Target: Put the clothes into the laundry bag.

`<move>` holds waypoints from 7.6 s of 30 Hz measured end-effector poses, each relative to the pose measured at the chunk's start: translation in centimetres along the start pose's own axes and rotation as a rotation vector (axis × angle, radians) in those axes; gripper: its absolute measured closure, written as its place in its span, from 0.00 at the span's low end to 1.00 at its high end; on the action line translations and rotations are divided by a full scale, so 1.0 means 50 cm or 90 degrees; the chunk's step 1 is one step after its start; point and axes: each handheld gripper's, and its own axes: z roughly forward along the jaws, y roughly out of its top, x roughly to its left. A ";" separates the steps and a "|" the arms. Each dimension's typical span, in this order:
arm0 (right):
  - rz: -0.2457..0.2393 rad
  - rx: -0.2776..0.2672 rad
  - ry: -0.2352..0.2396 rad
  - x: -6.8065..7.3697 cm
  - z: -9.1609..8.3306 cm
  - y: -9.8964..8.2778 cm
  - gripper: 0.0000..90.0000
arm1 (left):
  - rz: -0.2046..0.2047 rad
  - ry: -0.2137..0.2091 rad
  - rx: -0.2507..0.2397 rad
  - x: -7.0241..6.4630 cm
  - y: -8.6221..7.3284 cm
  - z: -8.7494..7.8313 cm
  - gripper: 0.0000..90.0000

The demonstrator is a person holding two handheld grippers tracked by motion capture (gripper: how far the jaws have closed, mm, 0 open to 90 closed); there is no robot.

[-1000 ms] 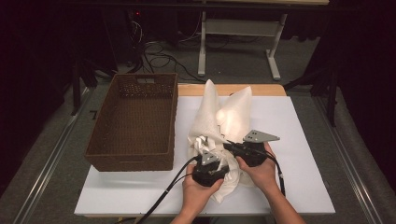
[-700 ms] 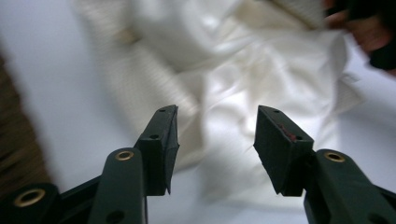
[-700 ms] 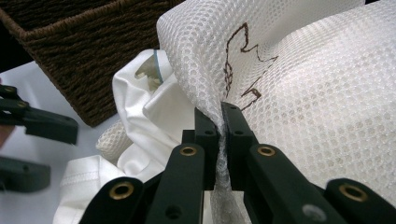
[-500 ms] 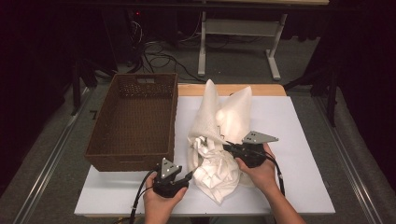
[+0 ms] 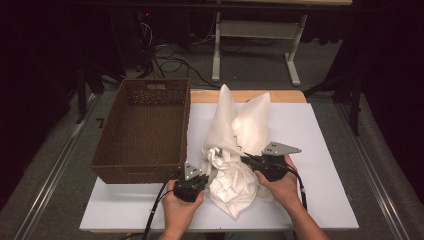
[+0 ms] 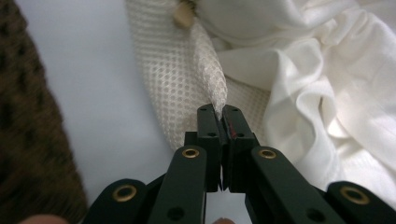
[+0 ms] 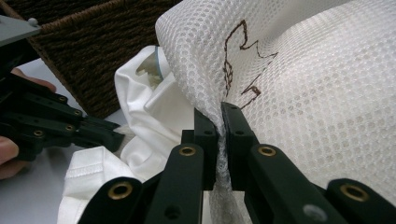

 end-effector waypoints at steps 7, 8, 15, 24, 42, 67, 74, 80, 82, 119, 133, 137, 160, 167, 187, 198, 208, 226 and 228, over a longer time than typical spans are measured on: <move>0.012 0.007 0.019 0.017 -0.019 0.003 0.98 | -0.015 -0.012 0.011 0.025 -0.029 -0.057 0.98; 0.017 0.007 0.024 0.018 -0.023 0.002 0.98 | -0.020 -0.015 0.011 0.028 -0.033 -0.064 0.98; 0.015 0.009 0.025 0.029 -0.034 -0.013 0.98 | -0.019 -0.009 0.019 0.022 -0.056 -0.082 0.97; 0.012 -0.006 0.036 0.027 -0.028 -0.021 0.98 | 0.012 0.007 -0.039 -0.028 -0.020 -0.091 0.71; 0.011 0.003 0.050 0.032 -0.012 -0.015 0.98 | 0.081 0.014 -0.024 -0.111 0.052 0.064 0.46; 0.019 0.030 0.057 0.019 -0.009 -0.024 0.98 | 0.067 -0.050 -0.098 -0.063 0.021 -0.022 0.42; 0.009 0.015 0.041 0.028 -0.008 -0.020 0.97 | 0.155 -0.104 0.033 -0.107 -0.009 0.061 0.29; 0.003 0.019 0.046 0.033 -0.007 -0.020 0.97 | 0.183 -0.052 0.016 -0.125 0.013 0.083 0.64; 0.002 0.022 0.048 0.036 -0.008 -0.020 0.97 | 0.171 -0.048 0.016 -0.126 0.019 0.081 0.81; 0.067 0.029 0.054 0.023 -0.003 -0.027 0.98 | 0.052 -0.056 -0.090 -0.082 0.055 0.078 0.39; 0.031 0.032 0.042 0.030 0.001 -0.019 0.98 | 0.155 -0.075 0.049 -0.113 -0.006 0.053 0.35; 0.026 0.033 0.039 0.035 0.001 -0.020 0.98 | 0.167 -0.053 0.058 -0.120 0.014 0.073 0.58; 0.040 0.047 0.041 0.040 0.012 -0.024 0.98 | -0.012 0.181 -0.004 -0.059 0.085 0.159 0.94; 0.041 0.045 0.033 0.035 0.009 -0.027 0.98 | -0.052 0.134 -0.016 -0.036 0.080 0.147 0.87; 0.036 0.034 0.040 0.029 0.002 -0.021 0.98 | 0.097 0.024 0.025 -0.087 0.024 0.087 0.57; 0.035 0.035 0.039 0.026 -0.004 -0.017 0.98 | 0.125 0.009 0.035 -0.095 0.070 0.133 0.94; 0.045 0.035 0.029 0.021 -0.004 -0.015 0.98 | 0.079 0.009 0.009 -0.101 0.092 0.168 0.96; 0.091 0.041 0.025 -0.007 -0.010 -0.008 0.98 | 0.032 -0.012 0.012 -0.092 0.086 0.147 0.56; 0.084 0.040 0.026 -0.009 -0.009 -0.006 0.98 | 0.038 -0.036 -0.002 -0.093 0.080 0.125 0.48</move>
